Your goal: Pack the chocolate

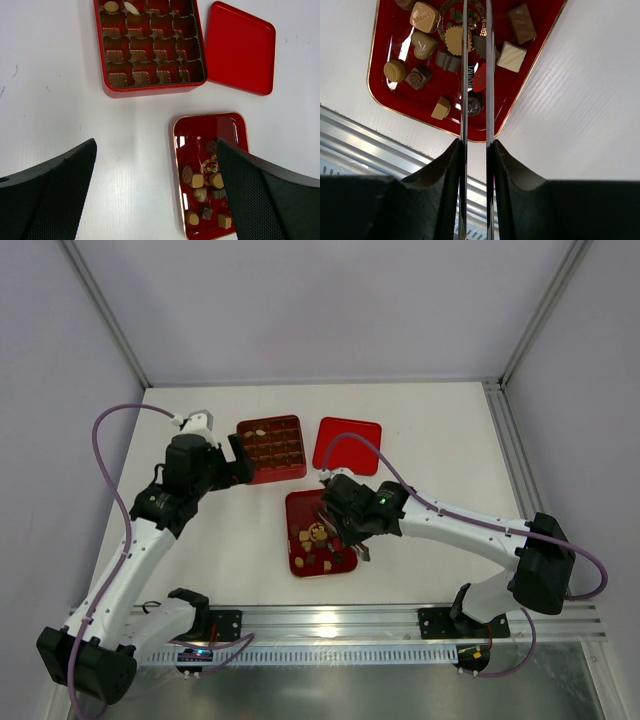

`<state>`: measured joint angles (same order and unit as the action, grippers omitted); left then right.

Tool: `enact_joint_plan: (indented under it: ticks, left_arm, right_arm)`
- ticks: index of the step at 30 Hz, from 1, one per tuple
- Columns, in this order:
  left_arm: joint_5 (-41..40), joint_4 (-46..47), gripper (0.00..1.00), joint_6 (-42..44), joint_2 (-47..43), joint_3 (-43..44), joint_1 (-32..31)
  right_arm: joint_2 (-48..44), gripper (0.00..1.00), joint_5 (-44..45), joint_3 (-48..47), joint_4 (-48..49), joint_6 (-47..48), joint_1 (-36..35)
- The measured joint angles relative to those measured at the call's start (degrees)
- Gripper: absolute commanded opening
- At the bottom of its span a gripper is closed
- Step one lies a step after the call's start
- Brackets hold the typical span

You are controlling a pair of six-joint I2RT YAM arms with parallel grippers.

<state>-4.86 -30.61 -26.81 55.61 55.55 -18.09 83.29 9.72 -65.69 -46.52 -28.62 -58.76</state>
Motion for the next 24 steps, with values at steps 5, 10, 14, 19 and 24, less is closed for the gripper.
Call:
enact_joint_plan:
  ticks: [5,10,14,19,24]
  left_arm:
    - [0.0,0.0,1.0,-0.02,0.0,0.0,0.0]
    - [0.0,0.0,1.0,-0.02,0.0,0.0,0.0]
    - [0.0,0.0,1.0,-0.02,0.0,0.0,0.0]
    - [0.0,0.0,0.99,-0.02,0.0,0.0,0.0]
    - [0.0,0.0,1.0,-0.02,0.0,0.0,0.0]
  right_arm:
    - [0.0,0.26,0.02,-0.39,-0.33,-0.07,0.0]
    - [0.0,0.26,0.15,-1.05,-0.7,-0.07,0.0]
    - [-0.04,0.26,0.63,-1.9,-1.18,-0.04,0.0]
    - [-0.04,0.26,0.96,-2.89,-1.64,-0.04,0.0]
    - [-0.04,0.26,1.36,-3.56,-1.95,-0.04,0.0]
